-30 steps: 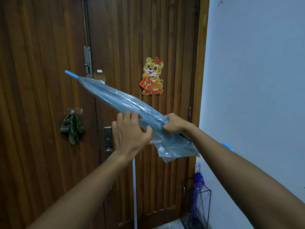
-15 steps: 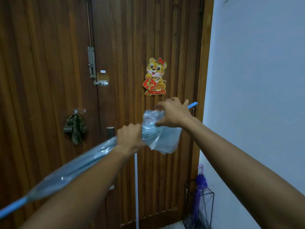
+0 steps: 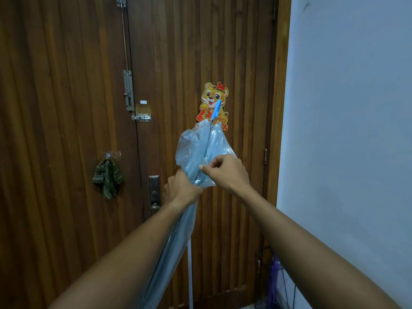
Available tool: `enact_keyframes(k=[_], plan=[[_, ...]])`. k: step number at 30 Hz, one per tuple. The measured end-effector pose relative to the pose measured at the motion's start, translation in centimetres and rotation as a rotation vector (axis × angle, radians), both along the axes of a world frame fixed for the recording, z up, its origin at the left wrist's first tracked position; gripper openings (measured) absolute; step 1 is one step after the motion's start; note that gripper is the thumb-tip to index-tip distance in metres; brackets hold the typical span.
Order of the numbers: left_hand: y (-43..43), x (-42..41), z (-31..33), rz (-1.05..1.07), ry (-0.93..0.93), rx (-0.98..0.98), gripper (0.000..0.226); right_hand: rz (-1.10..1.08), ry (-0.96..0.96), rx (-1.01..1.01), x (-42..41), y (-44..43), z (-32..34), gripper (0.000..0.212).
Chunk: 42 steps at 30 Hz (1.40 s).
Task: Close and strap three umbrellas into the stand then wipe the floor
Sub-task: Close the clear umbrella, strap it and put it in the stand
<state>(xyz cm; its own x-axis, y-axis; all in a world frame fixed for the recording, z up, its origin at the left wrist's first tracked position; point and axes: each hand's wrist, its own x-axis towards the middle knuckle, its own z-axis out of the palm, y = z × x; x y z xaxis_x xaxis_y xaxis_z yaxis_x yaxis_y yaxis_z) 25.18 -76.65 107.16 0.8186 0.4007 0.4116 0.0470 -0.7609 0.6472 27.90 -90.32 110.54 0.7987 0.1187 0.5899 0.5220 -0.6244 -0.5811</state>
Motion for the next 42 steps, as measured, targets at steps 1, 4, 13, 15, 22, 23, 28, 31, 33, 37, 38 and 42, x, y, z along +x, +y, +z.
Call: enact_keyframes(k=[1, 4, 13, 15, 22, 23, 28, 31, 33, 37, 38, 42], plan=[[0.0, 0.1, 0.0, -0.010, -0.002, -0.017, 0.050, 0.022, 0.008, -0.017, 0.0, 0.0, 0.1, 0.032], [0.3, 0.1, 0.2, -0.029, -0.016, -0.074, 0.045, 0.099, 0.035, 0.079, 0.1, -0.2, 0.3, 0.026], [3.6, -0.4, 1.0, 0.014, 0.045, -0.256, 0.030, 0.378, 0.081, 0.316, -1.1, -1.8, 1.0, 0.017], [4.1, -0.6, 1.0, 0.027, 0.042, -0.297, 0.031, 0.388, 0.115, 0.254, -1.1, -2.0, 1.0, 0.016], [2.6, -0.9, 0.6, -0.163, 0.065, -0.451, 0.043, 0.435, 0.353, 0.252, -1.2, -1.3, 0.3, 0.017], [2.5, -0.8, 0.6, -0.181, 0.060, -0.468, 0.044, 0.448, 0.385, 0.285, -1.2, -1.4, 0.1, 0.018], [2.7, -0.6, 0.3, -0.201, 0.056, -0.488, 0.042, 0.462, 0.414, 0.422, -1.6, -1.9, -0.3, 0.018], [2.6, -0.6, 0.1, -0.198, 0.057, -0.482, 0.043, 0.430, 0.378, 0.437, -1.9, -1.9, -0.1, 0.018], [2.5, -0.8, 0.0, -0.160, 0.047, -0.470, 0.045, 0.421, 0.404, 0.433, -2.2, -2.0, 0.2, 0.020], [2.0, -1.0, 0.0, -0.079, 0.024, -0.439, 0.048, 0.463, 0.526, 0.465, -2.6, -2.1, 0.5, 0.017], [1.9, -1.1, 0.0, -0.064, 0.019, -0.421, 0.046, 0.468, 0.541, 0.440, -2.6, -2.2, 0.5, 0.016], [1.3, -1.4, -0.2, 0.018, 0.001, -0.322, 0.043, 0.424, 0.474, 0.207, -2.7, -2.1, 0.1, 0.017]])
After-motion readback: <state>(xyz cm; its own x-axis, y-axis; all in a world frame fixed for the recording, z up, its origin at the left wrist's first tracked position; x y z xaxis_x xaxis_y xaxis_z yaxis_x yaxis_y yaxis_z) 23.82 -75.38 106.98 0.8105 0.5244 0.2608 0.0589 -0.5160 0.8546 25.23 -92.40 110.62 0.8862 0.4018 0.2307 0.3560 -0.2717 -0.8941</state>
